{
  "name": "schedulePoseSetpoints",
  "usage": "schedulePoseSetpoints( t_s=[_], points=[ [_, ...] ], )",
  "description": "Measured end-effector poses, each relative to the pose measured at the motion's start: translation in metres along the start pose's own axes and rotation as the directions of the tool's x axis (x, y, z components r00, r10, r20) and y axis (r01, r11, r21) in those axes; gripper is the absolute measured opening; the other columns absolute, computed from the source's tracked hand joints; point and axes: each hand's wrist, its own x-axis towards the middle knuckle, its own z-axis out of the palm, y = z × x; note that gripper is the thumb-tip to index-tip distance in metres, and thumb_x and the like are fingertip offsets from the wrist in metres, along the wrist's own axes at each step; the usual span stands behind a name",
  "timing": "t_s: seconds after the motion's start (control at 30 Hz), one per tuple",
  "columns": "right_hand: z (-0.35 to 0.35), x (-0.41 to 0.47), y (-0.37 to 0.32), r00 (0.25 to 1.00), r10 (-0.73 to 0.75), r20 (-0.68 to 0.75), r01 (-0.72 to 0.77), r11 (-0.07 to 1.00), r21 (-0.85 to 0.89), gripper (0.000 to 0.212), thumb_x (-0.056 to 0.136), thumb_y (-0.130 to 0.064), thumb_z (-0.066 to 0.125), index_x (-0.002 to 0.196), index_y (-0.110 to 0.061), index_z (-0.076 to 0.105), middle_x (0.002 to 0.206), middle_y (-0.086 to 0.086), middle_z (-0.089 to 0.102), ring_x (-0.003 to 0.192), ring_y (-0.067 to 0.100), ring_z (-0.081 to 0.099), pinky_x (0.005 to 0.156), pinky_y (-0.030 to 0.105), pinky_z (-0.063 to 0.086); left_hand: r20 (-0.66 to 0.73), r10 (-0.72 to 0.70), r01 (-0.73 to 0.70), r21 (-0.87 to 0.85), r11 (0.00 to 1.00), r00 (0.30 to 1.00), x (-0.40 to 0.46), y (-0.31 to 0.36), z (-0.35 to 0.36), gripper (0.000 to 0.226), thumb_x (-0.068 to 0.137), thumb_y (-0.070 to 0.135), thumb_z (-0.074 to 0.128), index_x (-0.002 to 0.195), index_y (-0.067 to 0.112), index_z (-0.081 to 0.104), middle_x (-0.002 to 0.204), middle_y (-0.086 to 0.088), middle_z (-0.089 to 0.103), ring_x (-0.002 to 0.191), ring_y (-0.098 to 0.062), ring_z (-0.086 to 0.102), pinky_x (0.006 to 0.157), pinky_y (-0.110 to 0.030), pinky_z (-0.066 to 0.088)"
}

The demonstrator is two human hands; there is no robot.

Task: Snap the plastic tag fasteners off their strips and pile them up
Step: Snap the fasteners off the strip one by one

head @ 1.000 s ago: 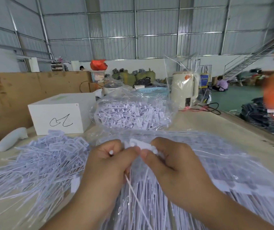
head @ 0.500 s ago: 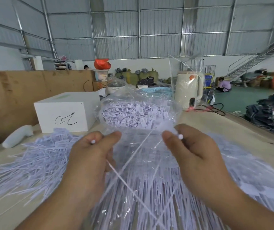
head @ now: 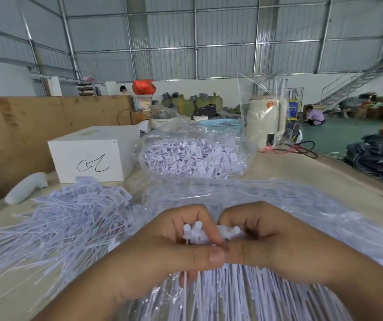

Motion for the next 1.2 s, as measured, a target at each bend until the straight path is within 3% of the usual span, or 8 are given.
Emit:
schedulePoseSetpoints(
  t_s=[0.13, 0.23, 0.3, 0.47, 0.63, 0.77, 0.87, 1.2],
  points=[
    [-0.007, -0.002, 0.001, 0.985, 0.112, 0.134, -0.117, 0.993, 0.031, 0.023, 0.085, -0.036, 0.066, 0.071, -0.019, 0.064, 0.065, -0.002, 0.054, 0.065, 0.010, 0.055, 0.066, 0.025, 0.042, -0.066, -0.036, 0.033, -0.056, 0.998, 0.997, 0.000, -0.005, -0.006, 0.030, 0.065, 0.027, 0.079, 0.054, 0.027, 0.051, 0.047, 0.004, 0.046, 0.040, -0.009, 0.041, 0.044, -0.019, 0.032],
    [-0.005, -0.001, 0.000, 0.993, 0.121, 0.003, -0.121, 0.993, 0.004, 0.031, 0.084, -0.039, 0.065, 0.067, -0.013, 0.059, 0.061, 0.002, 0.041, 0.059, 0.017, 0.044, 0.061, 0.029, 0.036, -0.038, -0.044, 0.037, -0.164, 0.986, 0.998, -0.001, -0.002, -0.007, 0.040, 0.061, 0.030, 0.088, 0.057, 0.026, 0.048, 0.048, 0.003, 0.042, 0.040, -0.009, 0.038, 0.042, -0.019, 0.027],
    [0.000, 0.001, -0.002, 0.987, 0.077, -0.139, -0.082, 0.996, -0.035, 0.034, 0.087, -0.040, 0.065, 0.070, -0.012, 0.059, 0.060, 0.001, 0.035, 0.056, 0.016, 0.035, 0.055, 0.027, 0.029, -0.197, -0.012, -0.016, -0.138, 0.990, 0.980, 0.002, -0.003, -0.004, 0.041, 0.060, 0.025, 0.085, 0.057, 0.025, 0.044, 0.046, 0.004, 0.040, 0.037, -0.009, 0.037, 0.041, -0.017, 0.028],
    [0.026, 0.010, -0.006, 0.910, -0.017, -0.415, -0.074, 0.977, -0.201, 0.037, 0.092, -0.039, 0.061, 0.066, -0.016, 0.049, 0.049, -0.008, 0.038, 0.046, 0.007, 0.031, 0.050, 0.029, 0.027, -0.596, 0.113, -0.106, 0.046, 0.993, 0.795, 0.013, -0.008, 0.013, 0.040, 0.054, 0.038, 0.078, 0.054, 0.025, 0.040, 0.043, 0.003, 0.034, 0.035, -0.012, 0.033, 0.043, -0.017, 0.030],
    [0.015, 0.006, -0.013, 0.731, -0.001, -0.683, -0.010, 1.000, -0.013, 0.053, 0.078, -0.059, 0.052, 0.068, -0.007, 0.048, 0.047, -0.004, 0.030, 0.039, 0.006, 0.027, 0.040, 0.017, 0.025, -0.786, 0.112, -0.032, 0.117, 0.993, 0.608, 0.010, -0.011, 0.000, 0.046, 0.074, 0.025, 0.077, 0.053, 0.021, 0.036, 0.053, -0.009, 0.033, 0.046, -0.015, 0.033, 0.055, -0.030, 0.034],
    [0.012, 0.000, -0.009, 0.952, 0.036, -0.305, -0.024, 0.999, 0.040, 0.034, 0.083, -0.051, 0.067, 0.071, -0.023, 0.051, 0.054, -0.012, 0.039, 0.045, 0.004, 0.033, 0.046, 0.015, 0.029, -0.534, 0.027, -0.063, -0.050, 0.997, 0.845, 0.008, -0.009, -0.002, 0.037, 0.067, 0.032, 0.077, 0.053, 0.020, 0.046, 0.047, -0.004, 0.042, 0.038, -0.016, 0.037, 0.045, -0.023, 0.033],
    [0.013, 0.002, -0.002, 0.984, 0.031, -0.178, -0.022, 0.998, 0.054, 0.020, 0.080, -0.043, 0.066, 0.083, -0.025, 0.056, 0.061, -0.015, 0.048, 0.053, 0.002, 0.040, 0.052, 0.015, 0.031, -0.280, 0.000, -0.036, -0.124, 0.992, 0.960, 0.004, -0.005, 0.002, 0.026, 0.069, 0.035, 0.072, 0.059, 0.020, 0.053, 0.046, -0.002, 0.048, 0.036, -0.014, 0.039, 0.042, -0.021, 0.031],
    [0.008, 0.001, 0.001, 0.998, -0.008, -0.065, 0.015, 0.994, 0.106, 0.022, 0.085, -0.030, 0.069, 0.096, -0.014, 0.060, 0.075, -0.007, 0.061, 0.061, -0.004, 0.051, 0.059, 0.011, 0.037, -0.098, -0.003, 0.001, -0.019, 1.000, 0.995, 0.000, -0.002, -0.001, 0.026, 0.082, 0.036, 0.063, 0.105, 0.026, 0.069, 0.048, 0.005, 0.054, 0.041, -0.005, 0.049, 0.042, -0.018, 0.034]
  ],
)
